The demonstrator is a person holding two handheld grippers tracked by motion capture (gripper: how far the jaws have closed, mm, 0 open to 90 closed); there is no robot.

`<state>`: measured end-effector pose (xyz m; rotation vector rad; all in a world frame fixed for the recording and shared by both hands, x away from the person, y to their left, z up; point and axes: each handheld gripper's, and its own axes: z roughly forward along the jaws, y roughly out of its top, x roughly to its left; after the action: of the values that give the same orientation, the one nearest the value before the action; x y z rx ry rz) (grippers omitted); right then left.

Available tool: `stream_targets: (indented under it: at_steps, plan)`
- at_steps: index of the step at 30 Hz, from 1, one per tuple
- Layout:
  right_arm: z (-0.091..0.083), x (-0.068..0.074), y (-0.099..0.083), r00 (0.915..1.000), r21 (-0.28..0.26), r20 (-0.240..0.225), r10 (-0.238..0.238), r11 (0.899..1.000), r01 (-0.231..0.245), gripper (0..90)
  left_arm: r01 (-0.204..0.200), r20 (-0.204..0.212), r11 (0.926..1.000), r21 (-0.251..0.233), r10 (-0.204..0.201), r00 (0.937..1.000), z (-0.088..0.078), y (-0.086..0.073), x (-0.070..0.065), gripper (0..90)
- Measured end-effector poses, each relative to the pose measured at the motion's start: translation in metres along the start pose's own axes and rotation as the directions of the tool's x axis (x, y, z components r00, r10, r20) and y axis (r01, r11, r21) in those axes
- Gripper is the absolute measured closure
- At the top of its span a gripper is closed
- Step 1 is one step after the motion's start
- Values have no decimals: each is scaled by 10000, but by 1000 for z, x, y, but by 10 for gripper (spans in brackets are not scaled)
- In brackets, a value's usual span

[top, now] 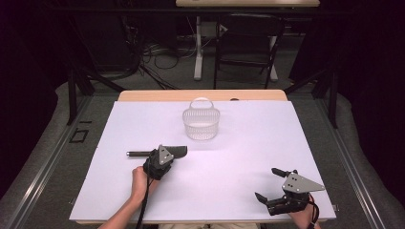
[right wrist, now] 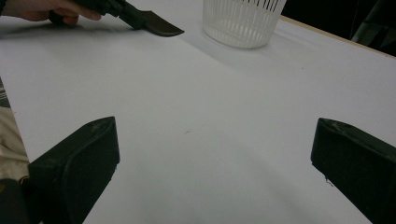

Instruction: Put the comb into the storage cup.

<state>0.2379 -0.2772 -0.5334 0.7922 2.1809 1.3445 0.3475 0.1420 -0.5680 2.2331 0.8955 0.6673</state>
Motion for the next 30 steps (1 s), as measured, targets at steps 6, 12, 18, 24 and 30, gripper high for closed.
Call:
stream_targets:
  at_steps: [6,12,18,24,30]
  plan:
    - [0,0,0,10000,-16,16,-35,10000,35,8,109,-86,9999,4,-109,9999,3,2,2,900]
    - [0,0,0,10000,-12,21,-27,10000,27,8,164,-197,9999,-26,-164,9997,6,4,5,900]
    - [0,0,0,10000,40,20,-27,10000,27,9,191,-283,9998,-50,-192,9994,8,6,6,900]
    - [0,0,0,10000,63,6,24,10000,-24,9,216,-338,9997,-103,-219,9992,10,7,7,900]
    - [1,-1,0,10000,93,29,-35,10000,35,9,182,-393,9997,-141,-188,9991,10,7,7,900]
